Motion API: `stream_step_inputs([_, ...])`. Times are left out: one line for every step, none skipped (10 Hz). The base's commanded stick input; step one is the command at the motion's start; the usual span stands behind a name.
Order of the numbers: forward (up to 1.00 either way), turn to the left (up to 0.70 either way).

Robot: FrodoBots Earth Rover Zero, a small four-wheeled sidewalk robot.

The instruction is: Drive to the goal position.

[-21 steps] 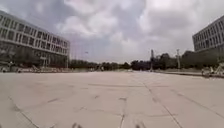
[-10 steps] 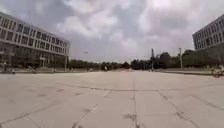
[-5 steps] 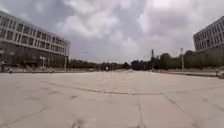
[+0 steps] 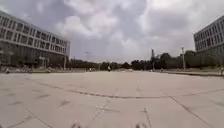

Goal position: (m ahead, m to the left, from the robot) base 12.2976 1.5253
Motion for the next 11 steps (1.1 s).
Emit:
stream_step_inputs([0.70, 0.00])
stream_step_inputs([0.70, 0.00])
stream_step_inputs([0.70, 0.01])
stream_step_inputs([0.70, 0.04])
stream_step_inputs([0.70, 0.07])
stream_step_inputs([0.70, 0.09])
stream_step_inputs([0.70, 0.01])
stream_step_inputs([0.70, 0.00])
stream_step_inputs([0.70, 0.00])
stream_step_inputs([0.70, 0.00])
stream_step_inputs([0.70, 0.00])
